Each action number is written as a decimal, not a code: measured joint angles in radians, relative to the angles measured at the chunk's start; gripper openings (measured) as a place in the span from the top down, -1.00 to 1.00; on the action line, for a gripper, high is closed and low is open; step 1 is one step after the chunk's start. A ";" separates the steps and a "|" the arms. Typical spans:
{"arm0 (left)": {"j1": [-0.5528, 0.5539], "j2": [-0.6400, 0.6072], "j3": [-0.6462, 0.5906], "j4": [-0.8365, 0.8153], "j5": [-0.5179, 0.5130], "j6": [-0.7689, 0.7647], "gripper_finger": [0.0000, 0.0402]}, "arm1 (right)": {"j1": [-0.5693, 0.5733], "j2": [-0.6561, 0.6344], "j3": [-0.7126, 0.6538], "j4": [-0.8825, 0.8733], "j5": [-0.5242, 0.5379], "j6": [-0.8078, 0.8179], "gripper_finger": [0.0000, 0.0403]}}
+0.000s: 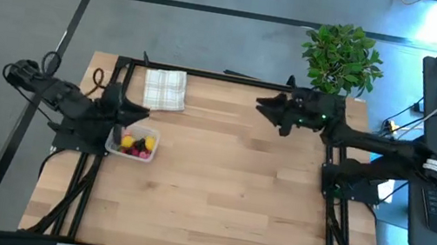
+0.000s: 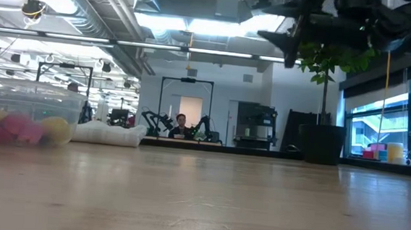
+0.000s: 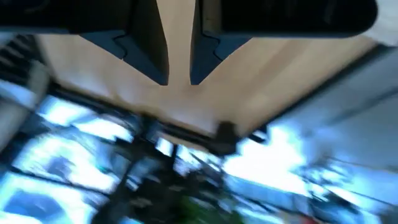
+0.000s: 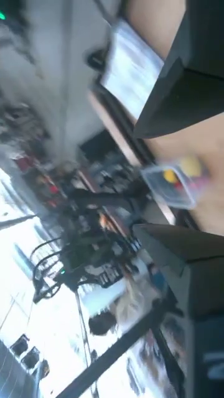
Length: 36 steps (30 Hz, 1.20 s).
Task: Pick and placing Produce into tupperware
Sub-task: Return to Home Position
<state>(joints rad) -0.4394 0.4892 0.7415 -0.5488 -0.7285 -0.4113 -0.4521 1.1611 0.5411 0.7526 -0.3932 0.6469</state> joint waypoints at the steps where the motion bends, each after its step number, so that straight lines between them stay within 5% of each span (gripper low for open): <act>1: 0.013 -0.019 -0.039 0.048 -0.039 0.019 0.71 | 0.000 -0.024 0.000 -0.017 0.020 -0.033 -0.18; 7: 0.106 -0.114 -0.216 0.170 -0.152 0.015 0.76 | 0.026 -0.193 -0.001 -0.296 0.233 -0.184 -0.18; 13: 0.218 -0.151 -0.339 0.257 -0.137 0.024 0.80 | 0.056 -0.311 -0.001 -0.448 0.324 -0.263 -0.18; 20: 0.356 -0.195 -0.492 0.455 0.204 0.154 0.86 | 0.085 -0.352 -0.002 -0.475 0.331 -0.342 -0.18; 27: 0.461 -0.257 -0.580 0.489 0.328 0.179 0.91 | 0.132 -0.370 -0.148 -0.305 0.323 -0.311 -0.18; 36: 0.507 -0.357 -0.615 0.478 0.339 0.211 0.98 | 0.138 -0.492 -0.402 -0.004 0.352 -0.233 -0.18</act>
<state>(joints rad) 0.0675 0.1325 0.1261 -0.0704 -0.3891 -0.2005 -0.3145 0.6695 0.1390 0.7484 -0.0416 0.4136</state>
